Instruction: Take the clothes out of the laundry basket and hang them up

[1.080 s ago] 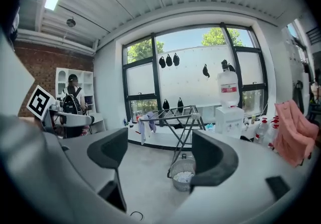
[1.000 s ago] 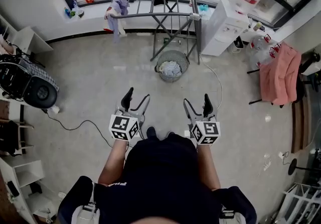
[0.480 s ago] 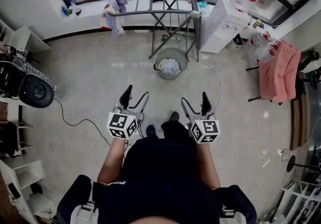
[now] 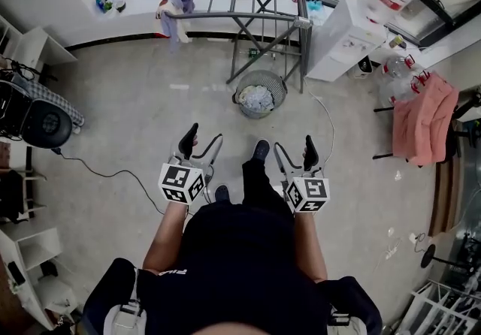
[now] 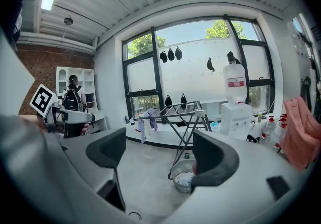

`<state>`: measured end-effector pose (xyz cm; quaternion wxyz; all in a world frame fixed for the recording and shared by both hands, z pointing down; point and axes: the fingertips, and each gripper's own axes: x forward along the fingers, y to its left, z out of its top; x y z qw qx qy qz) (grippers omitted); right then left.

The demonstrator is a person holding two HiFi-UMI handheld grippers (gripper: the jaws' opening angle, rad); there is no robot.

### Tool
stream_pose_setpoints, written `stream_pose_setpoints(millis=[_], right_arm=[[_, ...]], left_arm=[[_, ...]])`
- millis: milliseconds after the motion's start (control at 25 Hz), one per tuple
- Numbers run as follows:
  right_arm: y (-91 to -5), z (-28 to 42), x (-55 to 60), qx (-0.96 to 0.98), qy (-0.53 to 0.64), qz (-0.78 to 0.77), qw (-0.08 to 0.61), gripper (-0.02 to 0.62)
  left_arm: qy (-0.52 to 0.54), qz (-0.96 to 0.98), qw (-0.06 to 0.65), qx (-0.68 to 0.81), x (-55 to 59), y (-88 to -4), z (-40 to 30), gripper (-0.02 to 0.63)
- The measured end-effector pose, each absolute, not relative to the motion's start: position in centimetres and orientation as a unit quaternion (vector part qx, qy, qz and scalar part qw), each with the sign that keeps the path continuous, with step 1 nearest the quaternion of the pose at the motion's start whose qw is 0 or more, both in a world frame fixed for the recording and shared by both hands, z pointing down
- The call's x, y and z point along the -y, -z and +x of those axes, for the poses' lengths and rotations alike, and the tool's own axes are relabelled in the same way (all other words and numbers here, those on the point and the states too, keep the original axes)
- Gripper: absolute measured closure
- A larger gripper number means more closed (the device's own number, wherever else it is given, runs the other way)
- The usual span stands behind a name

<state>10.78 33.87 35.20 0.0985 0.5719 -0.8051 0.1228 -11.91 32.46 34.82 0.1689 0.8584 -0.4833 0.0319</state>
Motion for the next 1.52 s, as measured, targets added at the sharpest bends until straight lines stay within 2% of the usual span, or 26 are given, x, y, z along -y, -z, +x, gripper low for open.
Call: stream_pose_setpoints(millis=[320,600,880,1240,1520], right_arm=[[-38.4,13.7,-24.8,0.817,-0.142,0.546,0.120,0.187],[-44.9,16.7,-16.0,0.826,-0.186,0.508,0.156,0.189],[-55.0,17.0,-7.5,0.848,-0.192,0.449,0.207,0.189],[-71.3,14.8,-2.5,0.871,-0.223,0.333,0.285,0.217],[-82.7,14.4,0.5,0.867,-0.226,0.282,0.343,0.235]], left_arm=[[-0.044,0.846,0.179,0.499,-24.2,-37.0,-9.2,0.308],[-0.076,0.837,0.205,0.501,-15.9,-42.7,-6.4,0.308],[-0.101,0.828,0.222,0.505,-9.1,-51.6,-5.9,0.308],[-0.131,0.798,0.268,0.524,-6.3,-64.5,-4.6,0.308],[-0.141,0.772,0.295,0.545,-5.0,-70.8,-2.8,0.308]])
